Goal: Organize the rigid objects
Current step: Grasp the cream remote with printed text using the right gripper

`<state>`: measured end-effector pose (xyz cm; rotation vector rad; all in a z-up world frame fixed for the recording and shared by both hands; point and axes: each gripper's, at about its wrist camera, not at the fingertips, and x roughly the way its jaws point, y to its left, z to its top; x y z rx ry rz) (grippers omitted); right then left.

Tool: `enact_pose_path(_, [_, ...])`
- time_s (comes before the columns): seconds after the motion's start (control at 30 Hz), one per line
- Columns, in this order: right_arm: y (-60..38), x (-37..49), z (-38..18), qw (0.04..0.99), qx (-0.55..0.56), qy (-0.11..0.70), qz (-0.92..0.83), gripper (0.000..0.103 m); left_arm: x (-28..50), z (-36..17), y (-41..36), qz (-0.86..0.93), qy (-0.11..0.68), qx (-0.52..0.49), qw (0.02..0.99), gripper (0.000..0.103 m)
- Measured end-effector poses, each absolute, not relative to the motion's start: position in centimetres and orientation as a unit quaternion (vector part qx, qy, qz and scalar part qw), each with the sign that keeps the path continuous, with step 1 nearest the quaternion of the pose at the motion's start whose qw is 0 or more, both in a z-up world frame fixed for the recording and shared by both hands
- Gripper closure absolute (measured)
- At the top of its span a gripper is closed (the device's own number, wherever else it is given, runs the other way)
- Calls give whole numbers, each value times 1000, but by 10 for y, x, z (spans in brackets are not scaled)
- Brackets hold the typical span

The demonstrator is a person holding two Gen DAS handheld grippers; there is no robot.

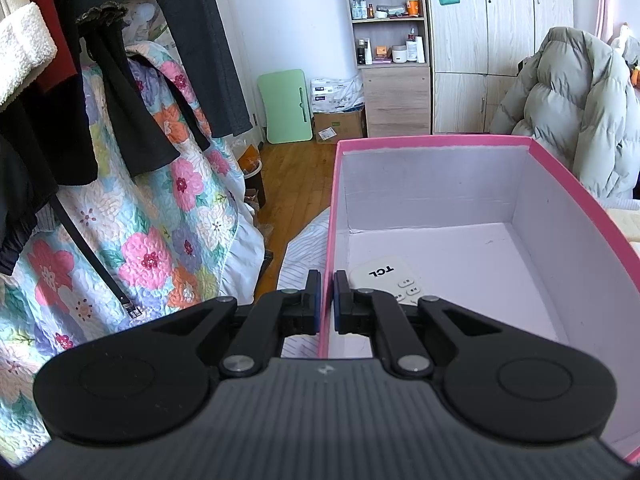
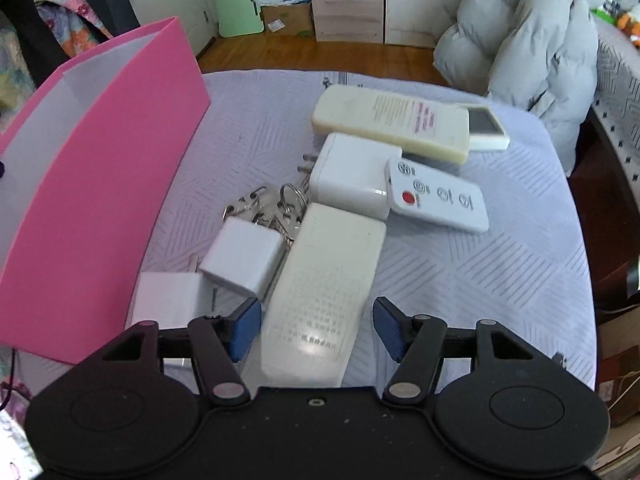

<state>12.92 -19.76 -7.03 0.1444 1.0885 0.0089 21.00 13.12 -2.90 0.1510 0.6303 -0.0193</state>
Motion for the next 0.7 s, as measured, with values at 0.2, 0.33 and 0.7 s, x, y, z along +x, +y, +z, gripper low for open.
enact_pose_path(0.2, [-206, 143, -80, 843, 96, 529, 6, 34, 210, -29, 130, -11, 309, 74, 948, 98])
enact_pose_path(0.33, [-194, 155, -85, 858, 49, 512, -13, 33, 211, -29, 130, -10, 309, 75, 948, 98])
enact_pose_path(0.7, [-216, 137, -67, 872, 109, 476, -8, 41, 211, -30, 130, -9, 309, 80, 948, 97])
